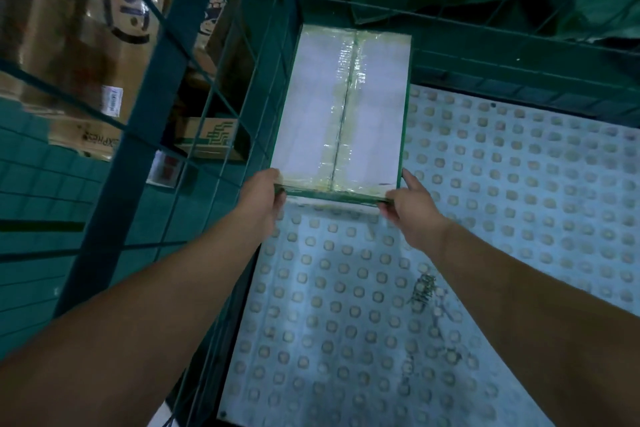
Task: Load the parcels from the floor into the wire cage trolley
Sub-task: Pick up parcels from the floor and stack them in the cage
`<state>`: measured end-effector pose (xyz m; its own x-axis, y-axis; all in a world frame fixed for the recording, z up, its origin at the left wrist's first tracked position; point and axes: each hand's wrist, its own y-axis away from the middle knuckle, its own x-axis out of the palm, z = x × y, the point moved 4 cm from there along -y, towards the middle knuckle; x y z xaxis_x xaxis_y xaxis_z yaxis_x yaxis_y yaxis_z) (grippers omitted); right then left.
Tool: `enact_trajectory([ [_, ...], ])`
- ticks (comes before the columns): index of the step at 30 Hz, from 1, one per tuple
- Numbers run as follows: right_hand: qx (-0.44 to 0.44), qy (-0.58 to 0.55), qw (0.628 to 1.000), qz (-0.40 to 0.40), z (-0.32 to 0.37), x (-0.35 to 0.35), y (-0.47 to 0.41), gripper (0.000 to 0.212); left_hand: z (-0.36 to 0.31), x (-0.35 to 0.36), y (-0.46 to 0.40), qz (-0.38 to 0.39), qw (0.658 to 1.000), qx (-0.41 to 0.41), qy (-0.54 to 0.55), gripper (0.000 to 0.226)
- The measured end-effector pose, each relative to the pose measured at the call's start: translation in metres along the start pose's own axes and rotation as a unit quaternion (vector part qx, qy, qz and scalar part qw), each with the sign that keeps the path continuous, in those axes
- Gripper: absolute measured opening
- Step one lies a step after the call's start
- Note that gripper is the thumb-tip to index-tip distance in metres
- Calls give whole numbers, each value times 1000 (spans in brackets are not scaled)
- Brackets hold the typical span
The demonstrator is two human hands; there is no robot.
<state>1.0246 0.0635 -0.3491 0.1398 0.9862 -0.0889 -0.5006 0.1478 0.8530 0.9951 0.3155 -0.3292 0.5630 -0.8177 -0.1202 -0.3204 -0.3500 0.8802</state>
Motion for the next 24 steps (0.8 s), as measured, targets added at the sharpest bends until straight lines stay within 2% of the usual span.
enact_trajectory([
  [4,-20,-18,1000,6,18,17,-4,64,-24,12,-1,41,997,27,54,10],
  [6,-34,-30,999,8,24,26,-5,65,-36,16,-1,49,996,51,50,3],
  [7,-40,-36,998,18,27,29,-6,65,-39,17,-2,47,996,57,46,8],
  [9,-45,-46,997,37,27,33,-8,53,-39,18,-3,48,997,62,23,3],
  [10,-46,-50,997,45,25,33,-6,47,-34,18,0,54,997,62,4,10],
  [11,-43,-54,996,50,20,33,-4,48,-27,17,0,62,996,61,-10,26],
  [13,-42,-65,996,55,8,28,0,59,-12,15,7,73,995,72,-16,51],
  [14,-46,-61,995,63,4,26,5,61,-6,14,13,79,993,82,-17,55],
  [17,-40,-42,995,85,-4,19,31,55,15,7,33,73,994,86,-5,47],
  [20,-5,-24,996,86,-15,9,61,42,40,-3,59,72,996,52,28,26],
  [22,10,6,995,96,-21,5,86,29,56,-9,86,73,995,45,47,31],
  [24,31,46,992,114,-33,-4,114,27,81,-19,116,54,995,34,83,38],
])
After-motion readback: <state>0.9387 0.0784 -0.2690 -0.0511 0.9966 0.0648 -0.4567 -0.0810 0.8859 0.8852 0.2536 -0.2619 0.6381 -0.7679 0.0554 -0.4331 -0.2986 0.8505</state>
